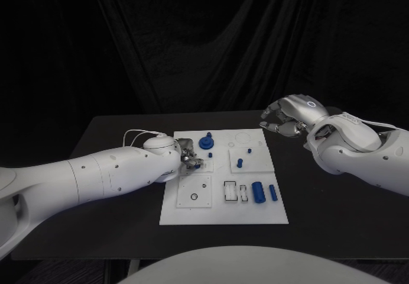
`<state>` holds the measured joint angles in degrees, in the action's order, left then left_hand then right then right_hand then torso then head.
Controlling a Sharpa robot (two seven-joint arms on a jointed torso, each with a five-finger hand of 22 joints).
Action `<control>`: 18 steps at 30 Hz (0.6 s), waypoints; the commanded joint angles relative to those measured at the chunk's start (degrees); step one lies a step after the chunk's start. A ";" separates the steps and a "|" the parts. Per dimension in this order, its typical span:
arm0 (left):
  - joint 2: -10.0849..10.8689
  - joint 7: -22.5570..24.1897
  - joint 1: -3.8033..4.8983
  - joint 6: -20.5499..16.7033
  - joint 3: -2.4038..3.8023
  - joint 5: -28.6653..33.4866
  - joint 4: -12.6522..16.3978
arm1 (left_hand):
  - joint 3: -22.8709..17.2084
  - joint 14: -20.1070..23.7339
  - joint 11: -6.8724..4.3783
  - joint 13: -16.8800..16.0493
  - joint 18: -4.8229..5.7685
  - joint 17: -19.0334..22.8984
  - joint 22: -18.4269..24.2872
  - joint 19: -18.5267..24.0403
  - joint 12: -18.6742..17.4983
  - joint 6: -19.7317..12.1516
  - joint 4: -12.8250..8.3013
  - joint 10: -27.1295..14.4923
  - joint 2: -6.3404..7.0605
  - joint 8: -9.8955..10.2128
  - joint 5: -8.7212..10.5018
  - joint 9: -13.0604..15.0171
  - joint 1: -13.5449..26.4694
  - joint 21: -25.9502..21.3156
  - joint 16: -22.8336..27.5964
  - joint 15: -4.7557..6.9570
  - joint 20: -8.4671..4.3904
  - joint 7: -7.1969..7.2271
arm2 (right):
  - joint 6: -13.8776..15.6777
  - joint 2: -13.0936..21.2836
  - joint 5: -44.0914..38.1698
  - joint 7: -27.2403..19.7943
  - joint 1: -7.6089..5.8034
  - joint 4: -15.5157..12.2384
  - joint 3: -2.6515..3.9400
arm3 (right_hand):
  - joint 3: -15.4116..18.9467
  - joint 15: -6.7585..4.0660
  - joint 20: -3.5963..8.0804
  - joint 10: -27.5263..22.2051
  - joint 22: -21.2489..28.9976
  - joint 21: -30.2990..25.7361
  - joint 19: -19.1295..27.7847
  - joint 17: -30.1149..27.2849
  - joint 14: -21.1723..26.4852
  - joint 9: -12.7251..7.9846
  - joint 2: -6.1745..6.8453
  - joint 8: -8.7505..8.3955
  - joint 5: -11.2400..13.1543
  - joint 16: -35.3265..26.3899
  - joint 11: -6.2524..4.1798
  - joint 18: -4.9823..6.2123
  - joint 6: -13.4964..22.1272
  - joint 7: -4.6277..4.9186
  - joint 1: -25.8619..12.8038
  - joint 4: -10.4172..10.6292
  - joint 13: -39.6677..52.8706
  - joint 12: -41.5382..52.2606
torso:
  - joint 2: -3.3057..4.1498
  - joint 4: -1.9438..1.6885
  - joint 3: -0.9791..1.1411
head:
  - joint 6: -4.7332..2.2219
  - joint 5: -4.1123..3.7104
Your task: Assemble the parts on the task board
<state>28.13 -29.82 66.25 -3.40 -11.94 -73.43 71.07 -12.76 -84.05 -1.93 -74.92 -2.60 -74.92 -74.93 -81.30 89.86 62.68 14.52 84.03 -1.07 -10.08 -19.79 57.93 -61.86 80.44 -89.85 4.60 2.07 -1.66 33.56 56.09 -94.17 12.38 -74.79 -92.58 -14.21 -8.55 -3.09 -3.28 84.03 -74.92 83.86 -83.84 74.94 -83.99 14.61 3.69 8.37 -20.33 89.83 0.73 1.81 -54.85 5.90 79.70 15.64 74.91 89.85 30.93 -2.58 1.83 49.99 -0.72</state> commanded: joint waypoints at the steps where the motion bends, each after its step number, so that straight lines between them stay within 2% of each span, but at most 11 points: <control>1: -0.09 2.20 -0.29 -1.05 -0.09 0.09 -0.04 | -0.27 -5.95 -0.24 -15.08 -0.84 -15.08 -4.25 0.04 0.14 0.47 -0.48 5.97 0.05 -0.35 -0.36 0.19 -0.67 -0.25 -0.15 0.13 -0.23 0.18 | -0.48 0.00 0.06 1.18 0.15 0.03 0.04 | -0.35 0.46 -0.35 5.97 -12.90 -0.30 -3.06 15.06 -6.01 -0.09 0.03 -0.23 -0.28 0.17 0.37 -0.16 -0.34 0.03 0.34 0.10 15.09 0.15 | -0.01 0.04 0.00 | 0.01 0.10; 18: -0.16 2.95 -0.33 -2.27 -0.10 0.10 -0.31 | -0.97 -5.95 -0.42 -15.08 -0.84 -15.08 -4.33 0.02 0.14 0.95 -1.17 5.97 0.06 -0.55 -1.21 0.54 -1.95 -0.33 -0.15 0.28 -0.38 0.38 | -0.78 0.02 0.16 1.49 0.16 0.01 0.04 | -0.45 0.47 -0.35 5.97 -12.88 -0.36 -3.03 15.06 -6.01 -0.11 0.05 -0.27 -0.54 0.17 0.38 -0.14 -0.39 0.04 0.51 0.01 15.09 0.15 | 0.02 0.02 0.05 | 0.01 0.10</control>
<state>28.06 -28.04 66.09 -4.70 -12.02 -73.43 70.69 -13.63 -84.05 -1.93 -74.91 -2.60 -74.91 -74.93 -81.30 89.86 63.28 13.65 84.03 -1.10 -10.31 -20.74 58.37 -63.18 80.44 -89.85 4.60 2.07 -1.23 33.11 56.06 -93.89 12.63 -74.77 -92.54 -14.20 -8.55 -3.09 -3.28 84.03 -74.94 83.86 -83.85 74.94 -83.99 14.57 3.69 8.37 -20.77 89.83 0.73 1.81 -54.85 5.90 79.70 15.64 74.91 89.85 30.94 -2.54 1.85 49.99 -0.54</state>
